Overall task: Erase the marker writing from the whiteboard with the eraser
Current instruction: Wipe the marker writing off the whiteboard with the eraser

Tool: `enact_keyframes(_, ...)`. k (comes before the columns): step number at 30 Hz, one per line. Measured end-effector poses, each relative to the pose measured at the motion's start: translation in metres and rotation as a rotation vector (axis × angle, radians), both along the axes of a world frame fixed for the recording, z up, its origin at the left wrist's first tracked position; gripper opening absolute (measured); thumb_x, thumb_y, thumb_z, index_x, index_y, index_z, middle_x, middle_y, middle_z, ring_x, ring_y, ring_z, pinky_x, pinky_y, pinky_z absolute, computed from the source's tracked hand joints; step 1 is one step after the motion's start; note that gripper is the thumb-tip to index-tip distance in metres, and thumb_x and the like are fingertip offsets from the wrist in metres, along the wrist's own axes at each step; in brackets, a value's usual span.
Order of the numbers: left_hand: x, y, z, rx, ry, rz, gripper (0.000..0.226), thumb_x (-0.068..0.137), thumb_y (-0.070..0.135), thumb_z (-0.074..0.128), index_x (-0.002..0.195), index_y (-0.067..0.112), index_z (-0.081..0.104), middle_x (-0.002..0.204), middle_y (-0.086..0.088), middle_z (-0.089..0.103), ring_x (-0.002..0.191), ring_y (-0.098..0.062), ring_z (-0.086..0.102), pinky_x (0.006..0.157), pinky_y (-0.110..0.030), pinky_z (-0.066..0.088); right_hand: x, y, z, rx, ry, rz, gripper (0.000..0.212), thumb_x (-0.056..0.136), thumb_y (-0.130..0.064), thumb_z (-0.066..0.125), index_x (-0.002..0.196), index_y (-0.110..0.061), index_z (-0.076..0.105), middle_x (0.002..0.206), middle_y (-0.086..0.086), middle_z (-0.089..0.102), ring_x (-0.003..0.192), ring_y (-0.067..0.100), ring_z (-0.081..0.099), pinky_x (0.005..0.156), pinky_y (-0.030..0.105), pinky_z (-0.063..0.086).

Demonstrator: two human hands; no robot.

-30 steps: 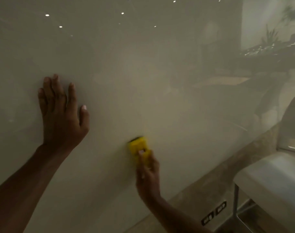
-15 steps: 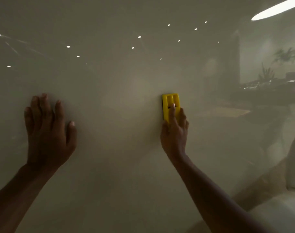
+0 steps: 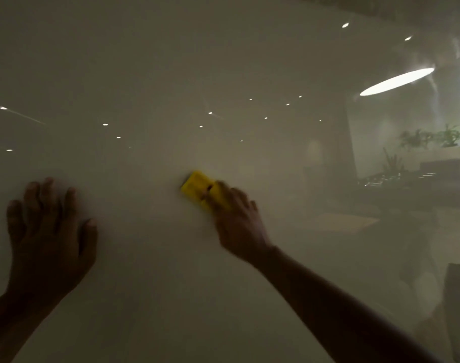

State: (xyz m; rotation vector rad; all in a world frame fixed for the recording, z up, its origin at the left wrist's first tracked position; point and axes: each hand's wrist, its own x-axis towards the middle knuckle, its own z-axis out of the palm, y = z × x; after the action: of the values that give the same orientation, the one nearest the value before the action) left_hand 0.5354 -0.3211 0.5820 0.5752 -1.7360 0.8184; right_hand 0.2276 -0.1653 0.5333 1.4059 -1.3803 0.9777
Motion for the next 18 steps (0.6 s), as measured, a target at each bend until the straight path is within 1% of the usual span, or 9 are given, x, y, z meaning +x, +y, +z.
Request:
enact_keyframes(2,0.001,-0.004,0.002,-0.015,-0.002,0.023,0.065,0.103,0.036,0.036,0.150,-0.009,0.039,0.163,-0.036,0.022,0.155,-0.053,0.012,0.116,-0.076,0.021,-0.038,0.004,0.012,-0.111,-0.174,-0.048,0.067,0.091,-0.027,0.053,0.154,-0.031,0.031,0.156,0.016,0.035,0.123,0.042,0.047,0.091,0.050,0.050)
enact_keyframes(4,-0.002,-0.005,0.005,-0.020,0.009,0.031,0.065,0.103,0.035,0.037,0.150,-0.009,0.039,0.162,-0.037,0.024,0.154,-0.054,0.014,0.115,-0.076,0.022,-0.077,0.007,0.009,-0.213,-0.402,-0.077,0.065,0.092,-0.031,0.047,0.155,-0.024,0.033,0.155,0.021,0.038,0.125,0.046,0.048,0.098,0.049,0.048)
enact_keyframes(6,-0.003,-0.005,0.007,-0.012,0.013,0.051,0.065,0.102,0.035,0.036,0.150,-0.009,0.039,0.162,-0.037,0.024,0.153,-0.054,0.016,0.115,-0.076,0.022,-0.101,0.011,-0.004,-0.303,-0.643,-0.113,0.065,0.094,-0.032,0.045,0.157,-0.026,0.028,0.158,0.021,0.035,0.128,0.046,0.044,0.103,0.046,0.042)
enact_keyframes(8,-0.005,-0.002,0.010,-0.005,0.029,0.061,0.064,0.102,0.035,0.036,0.150,-0.008,0.039,0.161,-0.037,0.025,0.152,-0.055,0.017,0.115,-0.076,0.022,-0.113,0.014,-0.014,-0.387,-0.885,-0.141,0.062,0.099,-0.029,0.049,0.157,-0.029,0.027,0.161,0.017,0.029,0.129,0.046,0.040,0.106,0.044,0.038)
enact_keyframes(10,-0.006,0.000,0.010,-0.017,0.032,0.068,0.064,0.102,0.034,0.036,0.149,-0.009,0.040,0.159,-0.038,0.027,0.150,-0.057,0.020,0.115,-0.076,0.023,-0.118,0.013,-0.013,-0.430,-1.031,-0.158,0.061,0.101,-0.028,0.051,0.156,-0.031,0.027,0.163,0.012,0.026,0.130,0.044,0.037,0.107,0.045,0.036)
enact_keyframes(12,-0.004,0.001,0.012,-0.034,0.016,0.086,0.064,0.102,0.033,0.036,0.148,-0.010,0.041,0.159,-0.038,0.027,0.150,-0.057,0.021,0.114,-0.076,0.023,-0.121,0.010,0.003,-0.440,-1.059,-0.147,0.061,0.100,-0.028,0.050,0.156,-0.034,0.027,0.164,0.010,0.024,0.131,0.043,0.036,0.107,0.048,0.036)
enact_keyframes(14,-0.002,0.001,0.015,-0.036,0.000,0.095,0.065,0.102,0.034,0.036,0.148,-0.011,0.041,0.160,-0.038,0.027,0.151,-0.056,0.019,0.115,-0.076,0.024,-0.119,0.008,0.030,-0.440,-1.015,-0.128,0.063,0.098,-0.026,0.052,0.155,-0.034,0.028,0.164,0.010,0.025,0.130,0.044,0.037,0.105,0.049,0.038)
enact_keyframes(16,-0.001,0.001,0.019,-0.038,0.007,0.099,0.065,0.102,0.035,0.036,0.146,-0.012,0.043,0.159,-0.038,0.028,0.150,-0.056,0.020,0.115,-0.075,0.024,-0.109,0.005,0.062,-0.429,-0.909,-0.096,0.065,0.094,-0.022,0.055,0.154,-0.033,0.033,0.162,0.013,0.028,0.127,0.045,0.040,0.102,0.047,0.040)
enact_keyframes(18,0.001,0.002,0.023,-0.065,0.003,0.106,0.064,0.102,0.034,0.037,0.144,-0.014,0.045,0.157,-0.040,0.030,0.147,-0.058,0.023,0.116,-0.075,0.025,-0.086,-0.003,0.087,-0.404,-0.744,-0.065,0.065,0.092,-0.019,0.058,0.152,-0.029,0.038,0.159,0.018,0.034,0.125,0.046,0.044,0.098,0.048,0.043)
